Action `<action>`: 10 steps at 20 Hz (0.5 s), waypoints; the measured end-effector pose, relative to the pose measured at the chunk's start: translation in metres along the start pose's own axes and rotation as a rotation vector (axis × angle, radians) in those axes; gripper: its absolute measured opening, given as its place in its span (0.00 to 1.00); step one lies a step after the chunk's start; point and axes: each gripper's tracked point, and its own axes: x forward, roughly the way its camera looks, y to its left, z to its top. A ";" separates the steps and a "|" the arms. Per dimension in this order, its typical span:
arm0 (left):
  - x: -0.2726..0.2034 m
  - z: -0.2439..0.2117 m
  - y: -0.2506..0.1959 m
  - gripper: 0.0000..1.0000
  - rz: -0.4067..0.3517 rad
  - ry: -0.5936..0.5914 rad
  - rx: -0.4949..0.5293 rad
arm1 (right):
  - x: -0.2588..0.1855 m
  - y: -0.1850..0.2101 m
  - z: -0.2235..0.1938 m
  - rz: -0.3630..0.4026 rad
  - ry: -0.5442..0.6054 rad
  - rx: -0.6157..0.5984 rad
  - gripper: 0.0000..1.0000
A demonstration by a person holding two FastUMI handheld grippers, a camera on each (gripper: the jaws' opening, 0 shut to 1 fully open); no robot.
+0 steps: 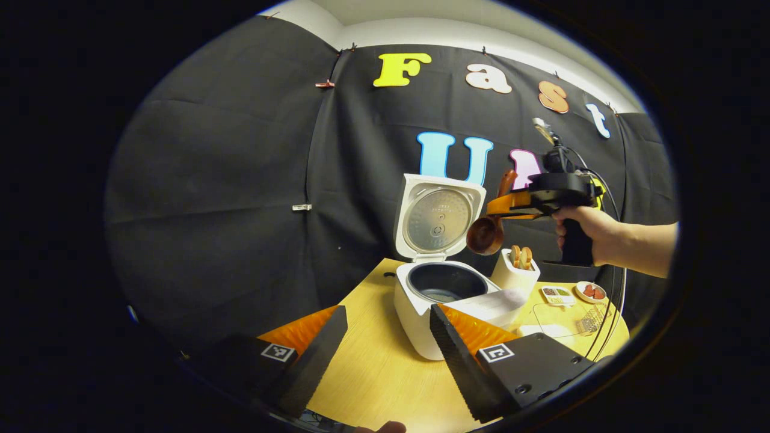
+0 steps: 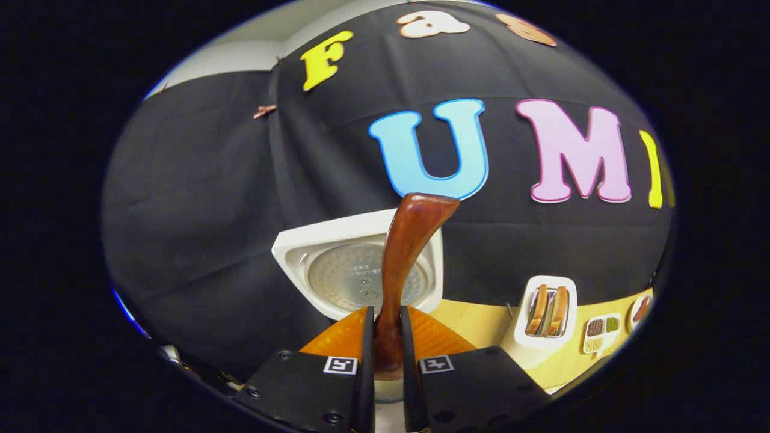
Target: Close the left gripper, press the button to open the rice cooker; take a wooden spoon from the chopstick holder with the right hand, scoop a spoonful of rice and pour it into the rice cooker, then put the wooden spoon back into the chopstick holder.
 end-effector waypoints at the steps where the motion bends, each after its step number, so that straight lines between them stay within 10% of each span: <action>1: 0.000 0.003 -0.004 0.95 -0.005 -0.003 0.003 | -0.014 -0.007 0.012 -0.005 -0.026 0.030 0.23; 10: -0.002 0.021 -0.038 0.95 -0.041 -0.033 0.018 | -0.161 -0.130 0.079 -0.147 -0.227 0.068 0.22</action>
